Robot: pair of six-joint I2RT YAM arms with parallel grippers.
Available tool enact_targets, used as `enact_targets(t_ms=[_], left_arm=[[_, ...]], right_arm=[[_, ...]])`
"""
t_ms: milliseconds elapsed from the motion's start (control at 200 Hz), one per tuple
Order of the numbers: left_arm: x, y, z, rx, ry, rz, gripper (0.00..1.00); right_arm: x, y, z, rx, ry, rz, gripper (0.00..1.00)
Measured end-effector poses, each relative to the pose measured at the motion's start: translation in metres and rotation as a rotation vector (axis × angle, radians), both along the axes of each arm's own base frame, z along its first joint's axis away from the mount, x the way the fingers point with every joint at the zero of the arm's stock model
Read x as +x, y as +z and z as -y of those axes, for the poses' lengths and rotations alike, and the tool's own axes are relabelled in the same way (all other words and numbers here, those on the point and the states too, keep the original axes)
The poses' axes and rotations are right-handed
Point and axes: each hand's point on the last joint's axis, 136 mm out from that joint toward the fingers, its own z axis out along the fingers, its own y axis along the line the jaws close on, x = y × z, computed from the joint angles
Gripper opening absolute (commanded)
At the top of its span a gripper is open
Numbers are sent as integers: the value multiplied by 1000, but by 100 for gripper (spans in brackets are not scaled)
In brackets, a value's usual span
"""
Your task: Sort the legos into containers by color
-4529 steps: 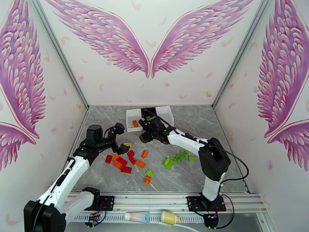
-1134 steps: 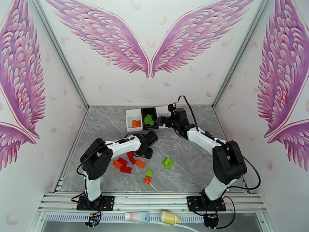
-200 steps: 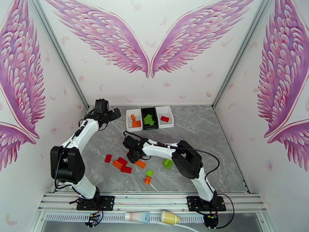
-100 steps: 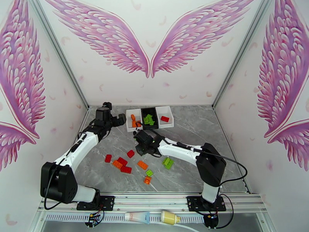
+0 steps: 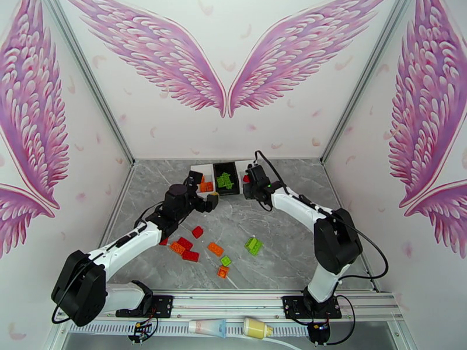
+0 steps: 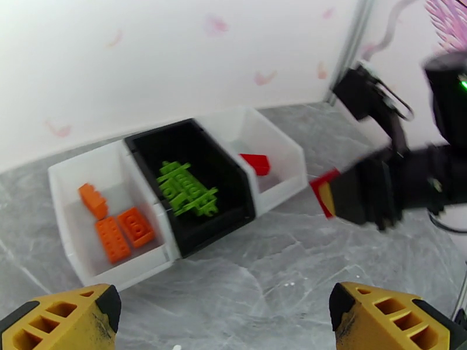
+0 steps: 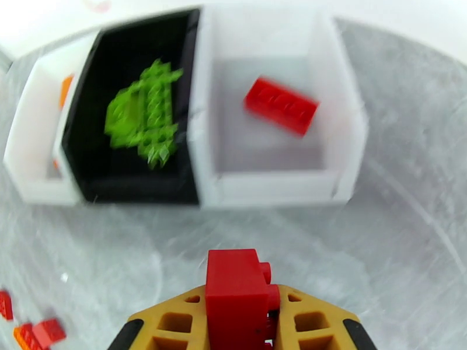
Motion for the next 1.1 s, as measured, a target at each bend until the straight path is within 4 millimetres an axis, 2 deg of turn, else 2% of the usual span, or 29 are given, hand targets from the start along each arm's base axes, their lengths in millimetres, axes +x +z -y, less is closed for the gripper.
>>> enact_targets(t_ms=[100, 245, 400, 585, 620, 695, 880, 1000, 1100], left_arm=[[-7, 6, 13, 8, -51, 43, 99], [-12, 4, 22, 35, -85, 60, 99], [-13, 1, 25, 52, -91, 65, 99], [-13, 1, 25, 57, -83, 66, 99], [-13, 0, 25, 57, -83, 64, 99], [-12, -2, 25, 58, -82, 58, 99], [-13, -6, 25, 64, -80, 31, 99], [-14, -11, 23, 80, -77, -4, 99], [-16, -18, 20, 112, -74, -47, 99]], right_arm=[[37, 8, 7, -13, -11, 45, 6], [79, 5, 6, -9, -7, 79, 6], [103, -14, -2, -5, 5, 72, 8], [125, -38, -14, 4, 20, 53, 14], [127, -40, -15, 6, 23, 50, 16], [127, -42, -16, 10, 27, 45, 30], [125, -42, -18, 23, 37, 48, 55], [113, -40, -16, 23, 53, 38, 73], [97, -27, -15, 38, 74, 48, 81]])
